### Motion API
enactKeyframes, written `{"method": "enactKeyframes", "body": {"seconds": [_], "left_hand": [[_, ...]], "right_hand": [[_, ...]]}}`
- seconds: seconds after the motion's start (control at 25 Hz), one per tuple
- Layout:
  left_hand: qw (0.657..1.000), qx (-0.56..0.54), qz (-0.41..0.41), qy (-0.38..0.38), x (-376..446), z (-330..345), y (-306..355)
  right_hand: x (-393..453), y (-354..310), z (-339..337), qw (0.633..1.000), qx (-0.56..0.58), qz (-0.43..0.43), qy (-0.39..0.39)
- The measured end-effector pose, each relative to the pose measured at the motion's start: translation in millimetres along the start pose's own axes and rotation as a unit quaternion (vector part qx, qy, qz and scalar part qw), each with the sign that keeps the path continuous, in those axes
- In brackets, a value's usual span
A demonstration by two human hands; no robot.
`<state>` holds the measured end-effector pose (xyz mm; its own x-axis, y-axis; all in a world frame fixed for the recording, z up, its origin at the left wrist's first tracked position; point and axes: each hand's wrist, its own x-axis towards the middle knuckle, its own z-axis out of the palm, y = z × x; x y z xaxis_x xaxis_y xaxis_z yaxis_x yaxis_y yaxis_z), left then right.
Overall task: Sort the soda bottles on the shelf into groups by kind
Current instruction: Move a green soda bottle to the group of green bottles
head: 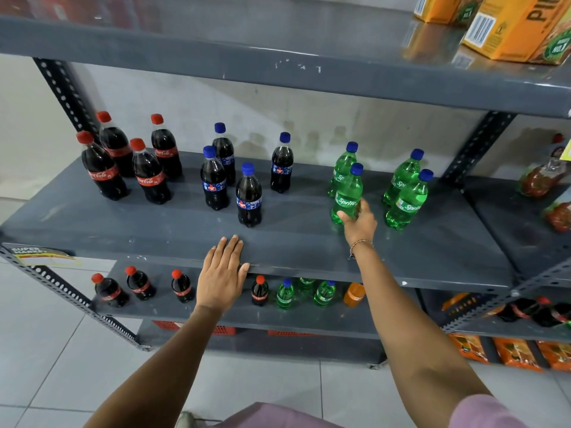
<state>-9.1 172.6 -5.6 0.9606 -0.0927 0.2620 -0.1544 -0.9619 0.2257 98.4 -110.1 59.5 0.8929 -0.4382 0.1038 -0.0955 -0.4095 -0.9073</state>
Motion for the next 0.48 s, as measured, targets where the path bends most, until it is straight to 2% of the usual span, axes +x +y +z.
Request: {"method": "enactKeyframes", "body": {"seconds": [0.2, 0.36, 0.4, 0.48], "left_hand": [[1.0, -0.005, 0.0, 0.005, 0.2, 0.0, -0.2], [1.0, -0.009, 0.006, 0.011, 0.1, 0.9, -2.4], [1.0, -0.01, 0.007, 0.014, 0.1, 1.1, -2.8], [1.0, -0.011, 0.017, 0.014, 0.5, 1.2, -3.3]], "right_hand": [[-5.6, -3.1, -4.0, 0.999, 0.047, 0.016, -0.021], [-37.0, -7.8, 14.1, 0.991, 0.088, 0.042, 0.093], [-50.2, -11.2, 24.8, 0.991, 0.092, 0.033, 0.094], [-70.8, -20.8, 47.9, 0.996, 0.088, 0.015, 0.019]]}}
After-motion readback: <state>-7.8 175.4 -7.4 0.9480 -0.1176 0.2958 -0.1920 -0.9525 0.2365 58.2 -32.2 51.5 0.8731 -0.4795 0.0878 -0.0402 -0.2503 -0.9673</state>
